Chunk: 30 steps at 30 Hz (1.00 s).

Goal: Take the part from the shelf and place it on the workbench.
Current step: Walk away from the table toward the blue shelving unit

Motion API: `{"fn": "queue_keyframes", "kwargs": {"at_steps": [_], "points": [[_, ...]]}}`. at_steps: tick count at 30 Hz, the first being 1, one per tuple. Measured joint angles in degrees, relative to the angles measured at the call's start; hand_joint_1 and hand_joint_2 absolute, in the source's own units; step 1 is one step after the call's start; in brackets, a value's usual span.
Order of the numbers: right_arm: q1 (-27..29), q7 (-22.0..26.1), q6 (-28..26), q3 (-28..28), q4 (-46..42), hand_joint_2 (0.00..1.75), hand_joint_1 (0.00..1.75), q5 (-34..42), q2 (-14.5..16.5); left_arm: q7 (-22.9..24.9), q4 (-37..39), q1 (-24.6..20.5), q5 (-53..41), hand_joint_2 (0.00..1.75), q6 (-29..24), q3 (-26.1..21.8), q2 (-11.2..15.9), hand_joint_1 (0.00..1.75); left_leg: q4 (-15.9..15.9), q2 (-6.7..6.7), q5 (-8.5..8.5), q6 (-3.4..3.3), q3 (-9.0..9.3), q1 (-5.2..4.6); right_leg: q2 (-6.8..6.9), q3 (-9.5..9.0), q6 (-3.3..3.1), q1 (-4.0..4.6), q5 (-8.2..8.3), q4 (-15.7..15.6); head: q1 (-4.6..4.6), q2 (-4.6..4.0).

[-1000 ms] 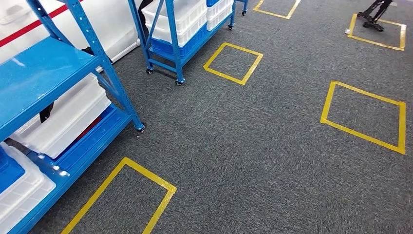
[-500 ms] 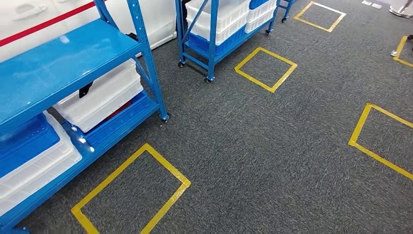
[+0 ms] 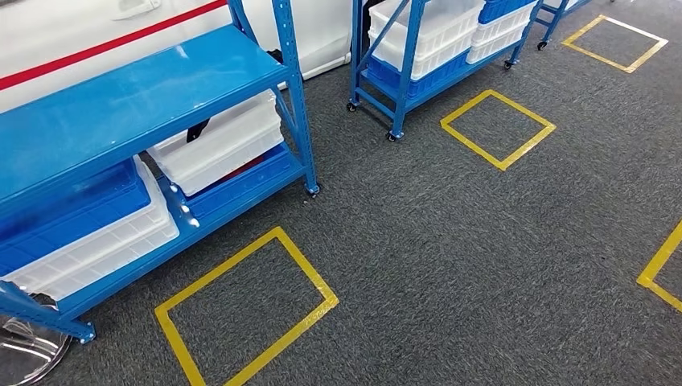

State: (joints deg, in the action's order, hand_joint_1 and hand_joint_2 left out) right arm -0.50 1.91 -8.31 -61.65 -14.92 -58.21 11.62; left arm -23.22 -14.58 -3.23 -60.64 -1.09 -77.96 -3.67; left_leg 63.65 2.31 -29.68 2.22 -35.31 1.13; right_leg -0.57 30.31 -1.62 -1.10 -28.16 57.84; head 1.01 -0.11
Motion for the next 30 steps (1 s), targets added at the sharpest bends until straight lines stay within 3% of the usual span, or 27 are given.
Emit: {"fn": "queue_keyframes", "kwargs": {"at_steps": [2, 3, 4, 6, 8, 10, 11, 12, 16, 18, 20, 21, 22, 23, 25, 27, 29, 30], "points": [[0.2, 0.0, 0.0, -0.2, 0.0, 0.0, 0.0, 0.0, 0.0, 0.0, 0.0, -0.2, 0.0, 0.0, 0.0, 0.0, 0.0, 0.0, 7.9, -1.58, -3.86, 0.15, -3.49, -0.02, 1.95, 0.29, -0.3, 0.46, -0.01, 0.0, 0.12, 0.0], [0.2, 0.0, 0.0, -0.3, 0.0, 0.0, 0.0, -0.1, 0.0, 0.0, 0.0, -0.2, 0.0, 0.0, 0.0, 0.0, 0.0, 0.0, 10.2, -1.73, -4.59, 0.15, -4.37, -0.02, 2.89, 0.39, -0.37, 0.65, -0.02, 0.1, 0.11, 0.0], [0.1, -0.1, 0.0, -0.3, 0.0, 0.0, 0.0, -0.2, 0.0, 0.0, 0.0, -0.1, 0.0, 0.0, 0.0, 0.0, 0.0, 0.0, 10.3, -1.85, -4.15, 0.08, -4.04, -0.03, 3.75, 0.44, -0.41, 0.8, -0.03, 0.1, 0.11, 0.0], [0.0, -0.2, 0.0, -0.3, 0.0, 0.0, 0.0, -0.4, 0.0, 0.0, 0.0, 0.1, -0.1, 0.0, 0.0, 0.0, 0.1, 0.0, 3.9, -3.0, -0.85, -0.41, -0.07, -0.23, 5.3, 0.32, -0.4, 1.02, -0.13, 0.2, 0.12, 0.0], [-0.1, -0.3, 0.0, -0.3, 0.1, 0.0, 0.0, -0.6, 0.0, 0.0, 0.0, 0.0, -0.2, 0.0, 0.0, 0.0, 0.2, 0.0, -3.7, -5.82, 1.59, -1.32, 4.09, -0.85, 6.67, 0.15, -0.11, 1.31, -0.33, 0.4, 0.09, 0.0], [-0.2, -0.3, 0.0, -0.4, 0.1, 0.0, 0.0, -0.8, 0.0, 0.0, -0.1, -0.1, -0.2, 0.0, 0.0, 0.0, 0.2, 0.0, -6.2, -6.88, 1.97, -1.99, 5.06, -1.39, 7.83, 0.02, 0.4, 1.41, -0.42, 0.5, 0.05, 0.0], [-0.4, -0.3, 0.0, -0.4, 0.2, 0.0, 0.0, -0.9, 0.0, 0.0, -0.1, 0.0, -0.1, 0.0, 0.0, 0.0, 0.2, 0.0, -6.3, -6.11, 2.2, -2.2, 4.92, -1.38, 8.42, -0.13, 0.68, 1.39, -0.4, 0.5, 0.05, 0.0], [-0.5, -0.3, 0.0, -0.4, 0.2, 0.0, 0.0, -1.1, 0.0, 0.0, -0.1, 0.1, -0.1, 0.0, 0.0, 0.0, 0.2, 0.0, -6.6, -5.47, 2.49, -2.43, 4.99, -1.22, 8.21, -0.27, 1.04, 1.3, -0.54, 0.6, 0.06, 0.0], [-0.5, -0.3, 0.0, -0.4, 0.2, 0.0, 0.0, -1.6, 0.0, 0.2, -0.1, 0.2, 0.1, 0.0, 0.0, 0.0, 0.0, 0.0, -7.3, -3.75, 3.49, -3.24, 5.11, -0.55, 2.97, 0.8, 2.02, 0.95, -3.2, 3.4, -0.09, 0.0], [-0.4, -0.3, 0.0, -0.4, 0.2, 0.0, 0.0, -1.7, 0.0, 0.2, -0.1, 0.1, 0.1, 0.0, 0.1, 0.0, 0.1, 0.0, -7.3, -3.68, 3.54, -3.31, 5.04, -0.54, 2.62, 1.07, 2.04, 0.92, -3.61, 4.0, -0.12, 0.0], [-0.3, -0.3, 0.0, -0.4, 0.2, 0.0, 0.0, -1.8, 0.0, 0.2, -0.1, 0.0, 0.1, 0.0, 0.1, -0.1, 0.0, 0.0, -7.3, -2.84, 3.71, -3.42, 4.7, -0.53, 1.63, 3.51, 2.19, 0.72, -6.23, 9.2, -0.14, 0.0], [-0.3, -0.3, 0.0, -0.4, 0.2, 0.0, 0.0, -2.0, 0.0, 0.2, -0.1, -0.1, 0.1, 0.0, 0.2, -0.1, 0.0, 0.0, -7.2, -1.72, 3.83, -3.42, 4.47, -0.52, 1.15, 4.83, 2.3, 0.53, -6.82, 11.8, -0.15, 0.0], [-0.2, -0.3, 0.0, -0.5, 0.2, 0.0, 0.0, -2.2, 0.0, 0.3, -0.1, -0.1, 0.0, 0.0, 0.2, -0.1, 0.0, 0.0, -7.0, -0.4, 3.93, -3.36, 4.27, -0.49, 0.64, 5.47, 2.41, 0.29, -6.54, 13.0, -0.16, 0.0], [-0.2, -0.3, 0.0, -0.5, 0.2, 0.0, 0.0, -2.4, -0.1, 0.3, -0.1, 0.0, 0.0, 0.0, 0.3, -0.1, -0.1, 0.0, -6.9, 0.85, 3.97, -3.22, 4.17, -0.45, 0.06, 4.65, 2.47, 0.07, -4.65, 11.0, -0.16, 0.0], [-0.2, -0.3, 0.0, -0.7, 0.2, 0.0, 0.0, -2.6, -0.2, 0.4, -0.1, 0.0, -0.1, 0.0, 0.4, -0.1, -0.2, 0.0, -6.4, 2.83, 3.95, -2.64, 3.93, -0.44, -2.5, 1.48, 2.44, -0.28, -1.04, 3.9, -0.16, 0.0], [-0.2, -0.3, 0.0, -0.8, 0.3, 0.0, 0.0, -2.6, -0.2, 0.4, -0.1, -0.1, -0.1, 0.0, 0.5, -0.1, -0.2, 0.0, -6.3, 4.03, 4.06, -1.88, 3.48, -0.49, -3.77, 0.39, 2.13, -0.21, -0.35, 1.0, -0.11, 0.0], [-0.4, -0.3, 0.1, -0.9, 0.3, 0.0, 0.0, -2.7, -0.2, 0.4, -0.1, 0.0, -0.2, 0.0, 0.5, -0.1, -0.2, 0.0, -6.3, 4.93, 4.26, -1.14, 3.07, -0.37, -2.41, 0.44, 1.41, -0.07, -0.06, 0.9, -0.08, 0.0], [-0.4, -0.3, 0.1, -0.9, 0.3, 0.0, 0.0, -2.7, -0.2, 0.4, -0.1, 0.1, -0.2, 0.0, 0.5, -0.1, -0.2, 0.0, -5.9, 4.41, 3.96, -0.86, 2.8, -0.37, -1.74, 0.42, 0.96, -0.09, 0.07, 0.7, -0.06, 0.0]]}}
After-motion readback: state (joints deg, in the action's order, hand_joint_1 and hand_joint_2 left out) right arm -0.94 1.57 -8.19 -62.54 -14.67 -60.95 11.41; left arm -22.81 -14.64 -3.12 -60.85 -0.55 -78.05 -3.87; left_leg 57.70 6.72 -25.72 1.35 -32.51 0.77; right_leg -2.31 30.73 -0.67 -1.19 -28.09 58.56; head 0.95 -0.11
